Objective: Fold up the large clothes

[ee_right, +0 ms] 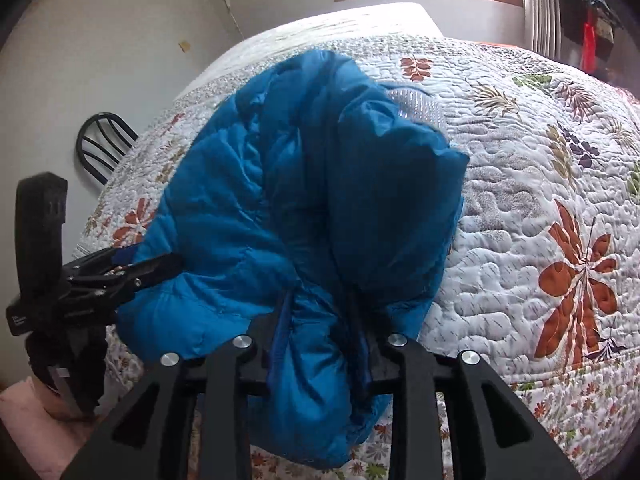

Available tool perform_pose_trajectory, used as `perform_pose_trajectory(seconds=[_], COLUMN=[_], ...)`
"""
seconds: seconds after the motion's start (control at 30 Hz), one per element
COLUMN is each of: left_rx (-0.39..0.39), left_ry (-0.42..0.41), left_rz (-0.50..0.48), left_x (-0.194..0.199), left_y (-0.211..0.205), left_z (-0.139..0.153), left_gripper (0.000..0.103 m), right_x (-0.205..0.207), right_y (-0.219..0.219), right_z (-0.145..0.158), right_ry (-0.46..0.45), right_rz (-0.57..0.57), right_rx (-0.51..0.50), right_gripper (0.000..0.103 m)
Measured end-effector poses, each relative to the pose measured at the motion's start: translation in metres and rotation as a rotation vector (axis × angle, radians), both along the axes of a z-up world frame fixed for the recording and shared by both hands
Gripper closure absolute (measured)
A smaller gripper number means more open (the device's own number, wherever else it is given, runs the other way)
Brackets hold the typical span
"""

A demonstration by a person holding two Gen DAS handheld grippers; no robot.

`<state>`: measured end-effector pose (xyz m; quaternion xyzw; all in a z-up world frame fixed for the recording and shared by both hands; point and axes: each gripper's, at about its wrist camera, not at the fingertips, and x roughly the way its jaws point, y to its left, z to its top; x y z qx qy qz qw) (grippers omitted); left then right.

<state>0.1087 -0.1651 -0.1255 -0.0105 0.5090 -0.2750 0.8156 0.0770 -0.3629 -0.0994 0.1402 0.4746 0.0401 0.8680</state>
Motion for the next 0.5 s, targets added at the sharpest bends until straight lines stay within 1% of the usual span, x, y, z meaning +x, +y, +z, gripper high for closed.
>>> perform_pose_trajectory(seconds=[0.1,0.17,0.23,0.3,0.33,0.37,0.4,0.43,0.5], left_rx=[-0.002,-0.008,-0.007,0.004,0.003,0.001,0.0,0.004,0.01], left_ry=[0.002,0.015,0.003,-0.04,-0.062,-0.081,-0.098,-0.115,-0.143], left_rz=[-0.003,-0.007,-0.011,-0.002,0.002,0.005,0.009,0.015,0.019], left_x=[0.003,0.004,0.002,-0.003,-0.006,-0.007,-0.008,-0.009,-0.01], left_y=[0.001,0.003,0.008,0.014,0.017,0.02,0.023,0.025,0.029], left_z=[-0.004,0.003,0.01,0.023,0.029,0.035,0.041,0.046,0.053], left_gripper=[0.009,0.011,0.014,0.014,0.014,0.013,0.013,0.013,0.013], right_x=[0.001,-0.005,-0.011,-0.02,-0.024,-0.028,-0.032,-0.035,-0.04], right_y=[-0.007,-0.014,-0.019,-0.02,-0.022,-0.024,-0.025,-0.026,-0.028], right_z=[-0.001,0.004,0.014,0.025,0.032,0.038,0.044,0.049,0.055], right_ry=[-0.002,-0.015,-0.04,-0.071,-0.094,-0.112,-0.122,-0.13,-0.137], right_rz=[-0.005,-0.006,0.003,0.008,0.009,0.006,0.001,-0.009,-0.033], right_rx=[0.046,0.088,0.11,0.134,0.15,0.151,0.137,0.12,0.114], right_gripper=[0.075,0.075,0.073,0.061,0.048,0.042,0.037,0.036,0.029])
